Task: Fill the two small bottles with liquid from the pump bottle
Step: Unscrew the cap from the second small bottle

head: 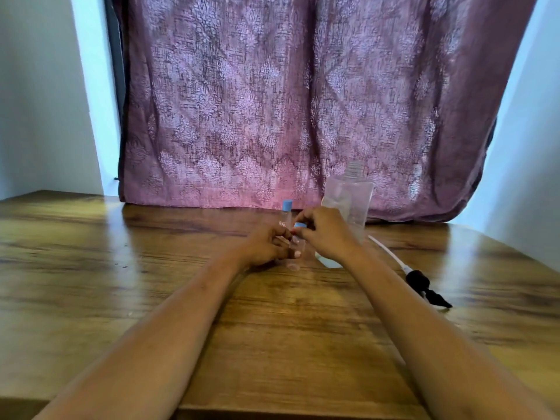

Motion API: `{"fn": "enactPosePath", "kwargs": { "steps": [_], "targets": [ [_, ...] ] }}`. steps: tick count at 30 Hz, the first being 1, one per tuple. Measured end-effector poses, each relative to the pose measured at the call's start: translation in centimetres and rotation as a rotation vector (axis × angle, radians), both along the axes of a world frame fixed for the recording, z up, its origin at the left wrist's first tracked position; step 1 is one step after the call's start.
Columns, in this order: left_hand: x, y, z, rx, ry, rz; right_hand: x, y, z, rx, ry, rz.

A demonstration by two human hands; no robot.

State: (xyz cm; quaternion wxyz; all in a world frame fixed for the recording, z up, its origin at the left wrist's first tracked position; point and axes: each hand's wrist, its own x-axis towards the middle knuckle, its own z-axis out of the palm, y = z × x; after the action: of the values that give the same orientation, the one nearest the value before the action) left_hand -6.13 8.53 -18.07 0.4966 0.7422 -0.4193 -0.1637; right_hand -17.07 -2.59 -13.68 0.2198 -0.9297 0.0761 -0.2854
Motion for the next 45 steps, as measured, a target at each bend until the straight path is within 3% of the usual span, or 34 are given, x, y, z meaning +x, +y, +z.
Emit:
{"fn": "enactPosePath", "kwargs": {
  "steps": [11,16,21,29,34,38,40,43,45],
  "targets": [
    [-0.5,0.4,0.2,0.013,0.035,-0.082,0.0,-0.2,0.3,0.042,0.054,0.134],
    [-0.8,0.4,0.3,0.014,0.022,-0.074,-0.2,-0.2,0.0,0.239,0.066,0.248],
    [-0.6,0.5,0.1,-0.004,0.034,-0.073,0.2,0.5,-0.2,0.531,-0.039,0.335],
    [-1.0,0.4,0.4,-0.018,-0.055,-0.063,1.4,0.0,-1.5,0.449,-0.072,0.315],
    [-1.2,0.2,0.4,-0.053,-0.024,-0.051,2.2,1.2,-0.8,0.549,-0.093,0.337],
    [-0.9,0.0,0.4,-0.006,0.016,-0.06,2.7,1.6,-0.3,0.756,-0.073,0.34],
    [-0.8,0.0,0.5,0.017,-0.008,-0.052,2.6,1.2,-0.4,0.595,-0.043,0.276],
    [-0.8,0.1,0.7,0.053,-0.076,-0.041,2.1,0.6,-0.8,-0.07,0.009,0.064],
    [-0.8,0.1,0.7,0.064,-0.088,-0.043,1.7,0.7,-0.8,-0.406,0.015,-0.105]
  ]
}}
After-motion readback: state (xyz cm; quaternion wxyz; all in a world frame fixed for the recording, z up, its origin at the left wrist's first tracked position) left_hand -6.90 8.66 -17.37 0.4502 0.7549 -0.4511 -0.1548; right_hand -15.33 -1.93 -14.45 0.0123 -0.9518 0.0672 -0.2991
